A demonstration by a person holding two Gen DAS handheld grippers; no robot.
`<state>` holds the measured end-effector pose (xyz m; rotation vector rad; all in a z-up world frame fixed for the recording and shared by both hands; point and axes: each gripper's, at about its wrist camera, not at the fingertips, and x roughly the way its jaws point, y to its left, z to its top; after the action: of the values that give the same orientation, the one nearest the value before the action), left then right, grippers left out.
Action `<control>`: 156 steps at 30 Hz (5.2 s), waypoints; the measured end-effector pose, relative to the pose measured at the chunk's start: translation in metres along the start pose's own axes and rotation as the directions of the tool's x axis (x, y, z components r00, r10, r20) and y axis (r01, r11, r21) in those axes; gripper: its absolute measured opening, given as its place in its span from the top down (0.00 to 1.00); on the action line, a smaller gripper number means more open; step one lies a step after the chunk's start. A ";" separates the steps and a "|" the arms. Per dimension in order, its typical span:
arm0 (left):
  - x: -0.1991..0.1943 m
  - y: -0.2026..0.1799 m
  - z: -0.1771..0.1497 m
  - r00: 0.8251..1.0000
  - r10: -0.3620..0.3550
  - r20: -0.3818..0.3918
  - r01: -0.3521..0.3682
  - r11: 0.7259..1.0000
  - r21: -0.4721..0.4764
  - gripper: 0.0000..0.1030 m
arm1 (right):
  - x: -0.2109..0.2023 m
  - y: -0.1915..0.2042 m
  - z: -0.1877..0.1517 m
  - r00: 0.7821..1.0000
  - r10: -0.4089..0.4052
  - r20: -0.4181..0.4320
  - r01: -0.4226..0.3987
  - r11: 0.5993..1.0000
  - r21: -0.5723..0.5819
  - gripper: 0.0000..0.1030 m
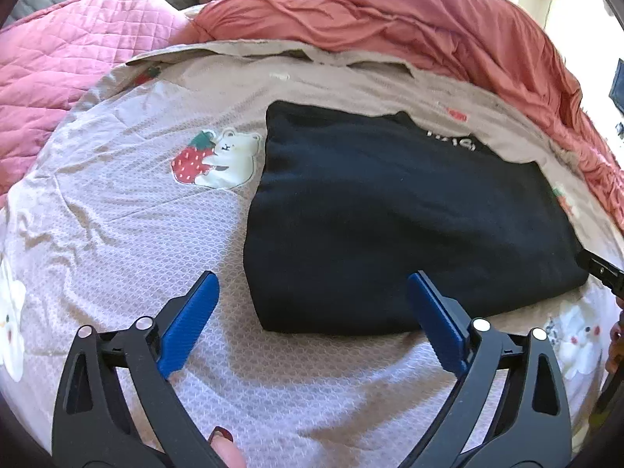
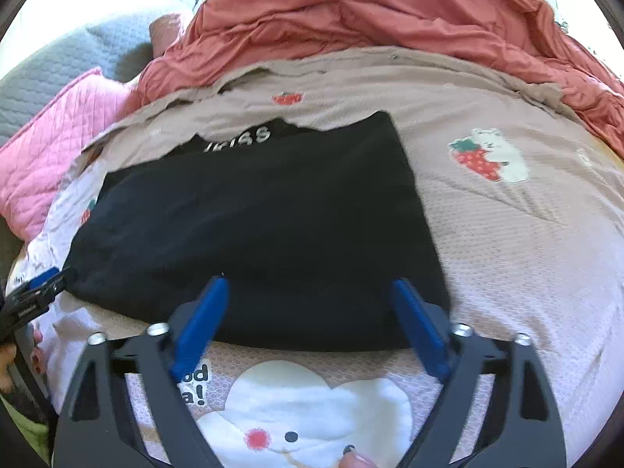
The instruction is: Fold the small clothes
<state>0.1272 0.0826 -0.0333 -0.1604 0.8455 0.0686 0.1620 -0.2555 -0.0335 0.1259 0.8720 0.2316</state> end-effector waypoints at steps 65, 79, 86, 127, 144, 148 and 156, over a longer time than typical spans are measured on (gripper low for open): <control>-0.016 0.095 0.007 0.988 0.151 0.014 -0.142 0.956 -0.257 0.09 | 0.058 0.260 -0.038 0.991 0.125 -0.047 -0.127 0.779 -0.614 0.06; -0.007 0.100 0.010 0.991 0.133 -0.008 -0.130 0.951 -0.282 0.09 | 0.086 0.278 -0.038 0.998 0.056 -0.003 -0.042 0.719 -0.693 0.07; 0.002 0.108 0.011 0.999 0.047 -0.025 -0.053 0.932 -0.359 0.09 | 0.080 0.271 -0.029 0.993 0.117 0.034 -0.066 0.746 -0.662 0.30; 0.099 0.071 0.069 0.833 -0.549 -0.063 0.456 0.747 -0.484 0.85 | 0.078 0.265 -0.038 0.992 0.121 -0.038 -0.118 0.776 -0.620 0.59; 0.041 0.015 0.090 0.896 -0.443 -0.028 0.392 0.820 -0.418 0.89 | 0.015 0.180 -0.001 0.926 0.360 0.116 -0.309 0.897 -0.316 0.92; 0.025 -0.021 0.108 0.913 -0.406 -0.044 0.366 0.860 -0.356 0.89 | -0.001 0.151 0.005 0.913 0.375 0.161 -0.330 0.911 -0.247 0.93; 0.008 -0.111 0.130 0.929 -0.359 -0.089 0.334 0.917 -0.219 0.89 | -0.024 0.074 0.008 0.901 0.371 0.226 -0.360 0.928 -0.089 0.93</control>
<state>0.2422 -0.0055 0.0576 -0.5080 0.9264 -0.1939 0.1427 -0.1895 0.0044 0.2711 0.5958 0.5779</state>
